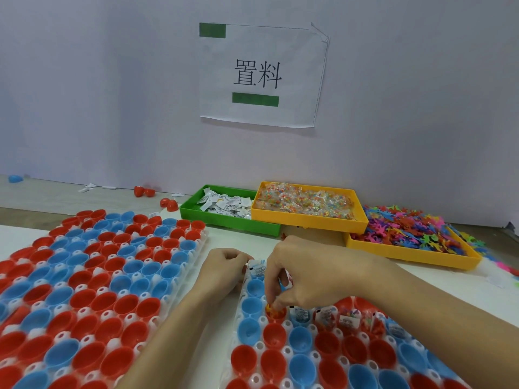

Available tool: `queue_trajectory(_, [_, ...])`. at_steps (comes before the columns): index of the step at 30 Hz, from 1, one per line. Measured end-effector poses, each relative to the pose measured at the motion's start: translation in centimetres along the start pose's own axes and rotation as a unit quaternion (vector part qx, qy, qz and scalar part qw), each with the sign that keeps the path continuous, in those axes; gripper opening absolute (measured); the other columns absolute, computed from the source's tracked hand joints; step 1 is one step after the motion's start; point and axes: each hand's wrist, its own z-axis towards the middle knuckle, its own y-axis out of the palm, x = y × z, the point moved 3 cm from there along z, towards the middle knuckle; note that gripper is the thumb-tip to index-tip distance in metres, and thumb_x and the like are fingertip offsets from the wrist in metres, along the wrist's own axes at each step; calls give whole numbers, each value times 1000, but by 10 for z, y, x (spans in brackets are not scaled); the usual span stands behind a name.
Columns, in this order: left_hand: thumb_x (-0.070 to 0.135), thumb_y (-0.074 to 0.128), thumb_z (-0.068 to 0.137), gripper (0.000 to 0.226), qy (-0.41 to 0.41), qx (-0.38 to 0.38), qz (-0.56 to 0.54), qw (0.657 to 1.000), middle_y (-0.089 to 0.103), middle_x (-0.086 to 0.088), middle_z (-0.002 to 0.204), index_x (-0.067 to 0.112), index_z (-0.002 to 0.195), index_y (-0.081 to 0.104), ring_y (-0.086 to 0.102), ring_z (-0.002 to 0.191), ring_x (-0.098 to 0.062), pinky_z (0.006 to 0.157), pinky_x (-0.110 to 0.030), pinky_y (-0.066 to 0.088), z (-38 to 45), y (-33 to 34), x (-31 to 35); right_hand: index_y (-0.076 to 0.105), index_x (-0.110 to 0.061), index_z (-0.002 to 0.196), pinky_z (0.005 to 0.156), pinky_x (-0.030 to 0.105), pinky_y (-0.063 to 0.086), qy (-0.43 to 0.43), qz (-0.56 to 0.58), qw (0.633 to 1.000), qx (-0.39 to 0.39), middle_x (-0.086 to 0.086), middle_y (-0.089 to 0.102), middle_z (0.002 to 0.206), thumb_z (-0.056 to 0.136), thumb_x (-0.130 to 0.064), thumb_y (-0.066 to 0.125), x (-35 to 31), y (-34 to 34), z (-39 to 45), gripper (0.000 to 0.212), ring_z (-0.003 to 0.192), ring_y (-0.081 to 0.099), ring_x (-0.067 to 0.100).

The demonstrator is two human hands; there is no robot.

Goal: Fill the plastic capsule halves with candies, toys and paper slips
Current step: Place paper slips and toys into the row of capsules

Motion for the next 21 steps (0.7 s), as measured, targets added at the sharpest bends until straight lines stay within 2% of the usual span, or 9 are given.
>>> queue_trajectory(2, [12, 50, 99, 24, 1, -3, -7, 1000, 72, 0, 65, 10, 94, 74, 66, 49, -8, 45, -19, 49, 0, 0, 0, 77, -27, 96, 77, 34, 57, -2, 17, 1000, 11, -10, 71, 82, 87, -27, 75, 1, -2, -1, 9, 80, 64, 7])
queue_trajectory(4, [12, 50, 99, 24, -5, -2, -10, 1000, 72, -3, 68, 9, 96, 74, 65, 50, -9, 45, -20, 48, 0, 0, 0, 75, -31, 98, 73, 25, 55, 2, 49, 998, 40, -11, 71, 83, 90, -30, 73, 5, -11, -4, 9, 80, 65, 6])
queue_trajectory(7, [13, 49, 100, 25, -16, -4, -15, 1000, 72, 3, 60, 11, 92, 73, 66, 49, -7, 44, -19, 49, 0, 1, 0, 75, -29, 97, 68, 16, 53, 32, 92, 987, 130, -15, 72, 80, 95, -25, 66, 28, -35, -8, 11, 79, 68, 0])
queue_trajectory(9, [14, 49, 101, 26, -19, -8, -13, 1000, 72, 6, 62, 13, 89, 72, 67, 50, -7, 44, -19, 49, 0, 1, 0, 76, -23, 94, 73, 28, 56, 82, 99, 969, 209, -10, 73, 75, 96, -14, 61, 53, -50, -12, 18, 75, 69, 6])
queue_trajectory(11, [15, 49, 101, 26, -18, -10, -9, 1000, 73, 5, 64, 15, 88, 72, 68, 52, -7, 44, -19, 49, 0, 1, -1, 75, -20, 90, 79, 37, 57, 143, 99, 954, 246, -5, 73, 74, 96, -5, 56, 81, -57, -17, 25, 74, 69, 13])
queue_trajectory(14, [16, 51, 101, 25, -15, -8, -4, 1000, 74, 5, 66, 17, 88, 72, 69, 54, -9, 46, -20, 50, 1, 0, -1, 75, -23, 87, 72, 25, 54, 205, 80, 950, 221, -8, 72, 74, 95, -6, 57, 112, -51, -22, 26, 71, 66, 4])
queue_trajectory(17, [17, 51, 101, 24, -14, -6, 3, 1000, 74, 6, 65, 18, 88, 72, 70, 55, -8, 45, -19, 50, 1, 0, -1, 80, -19, 96, 61, 8, 43, 235, 34, 960, 151, -19, 69, 77, 92, -15, 67, 129, -32, -20, 14, 69, 59, -9])
queue_trajectory(19, [15, 51, 100, 24, -16, -5, -4, 1000, 74, 3, 67, 15, 90, 73, 69, 54, -11, 46, -21, 51, 2, 0, -2, 80, -16, 99, 67, 10, 46, 244, 23, 961, 129, -12, 74, 91, 90, -18, 72, 135, -21, -18, 12, 76, 62, -5])
queue_trajectory(21, [13, 52, 99, 24, -17, -8, -18, 1000, 75, -4, 71, 11, 90, 74, 70, 56, -15, 49, -24, 53, 2, 1, -2, 79, -15, 102, 80, 19, 50, 250, 19, 960, 127, -4, 75, 102, 89, -22, 75, 138, -14, -16, 15, 88, 64, 5])
